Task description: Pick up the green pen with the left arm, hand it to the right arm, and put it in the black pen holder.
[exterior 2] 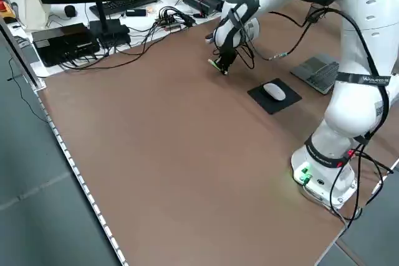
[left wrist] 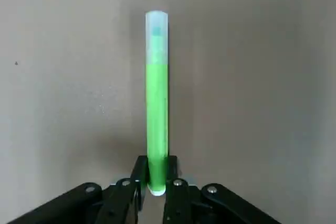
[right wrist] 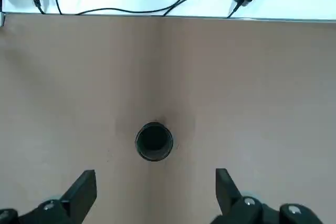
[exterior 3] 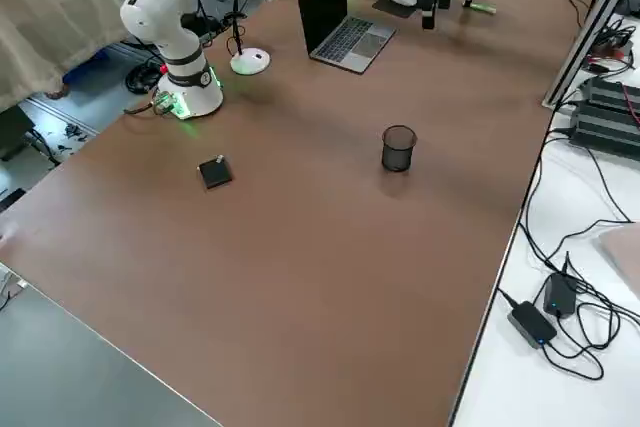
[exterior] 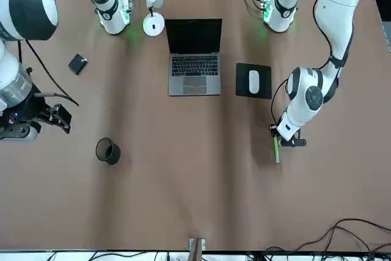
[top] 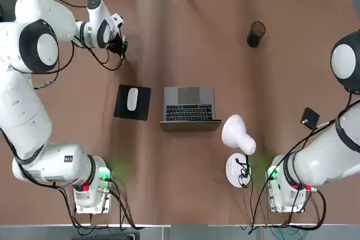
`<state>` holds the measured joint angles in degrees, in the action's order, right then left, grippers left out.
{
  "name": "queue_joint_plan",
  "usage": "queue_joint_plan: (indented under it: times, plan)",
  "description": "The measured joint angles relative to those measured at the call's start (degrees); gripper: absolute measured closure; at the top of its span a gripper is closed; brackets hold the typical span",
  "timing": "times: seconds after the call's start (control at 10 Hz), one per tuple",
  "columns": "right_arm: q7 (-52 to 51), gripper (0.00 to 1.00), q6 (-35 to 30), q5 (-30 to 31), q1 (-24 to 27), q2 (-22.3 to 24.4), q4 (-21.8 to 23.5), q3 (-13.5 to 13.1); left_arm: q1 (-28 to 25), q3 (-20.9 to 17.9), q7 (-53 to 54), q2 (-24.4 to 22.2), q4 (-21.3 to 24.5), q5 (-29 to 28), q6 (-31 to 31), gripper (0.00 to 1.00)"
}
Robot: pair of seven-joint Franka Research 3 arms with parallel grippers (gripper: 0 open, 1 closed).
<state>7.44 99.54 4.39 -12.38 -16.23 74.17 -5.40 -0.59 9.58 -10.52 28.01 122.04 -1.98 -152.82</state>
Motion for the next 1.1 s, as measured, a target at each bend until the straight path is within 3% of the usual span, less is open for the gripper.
queue_joint_plan:
  times: [0.4, 0.6, 0.9, 1.1]
  plan:
    - [0.00, 0.00, 0.00, 0.00, 0.00, 0.00, 0.00, 0.00, 0.00, 0.00, 3.11, -2.97, -1.73, -2.42, -0.12, 0.82]
    - [0.00, 0.00, 0.00, 0.00, 0.00, 0.00, 0.00, -0.01, 0.00, 0.59, 5.80, -3.99, -6.52, -5.54, 2.31, 0.82]
    - [0.00, 0.00, 0.00, 0.00, 0.00, 0.00, 0.00, -0.01, 0.59, 5.37, 17.42, -4.62, -24.70, -7.42, 25.99, 0.82]
    - [0.00, 0.00, 0.01, 0.00, 0.00, 0.00, -0.01, -0.03, 0.80, 8.98, 27.97, -5.26, -31.68, -9.06, 33.27, 0.82]
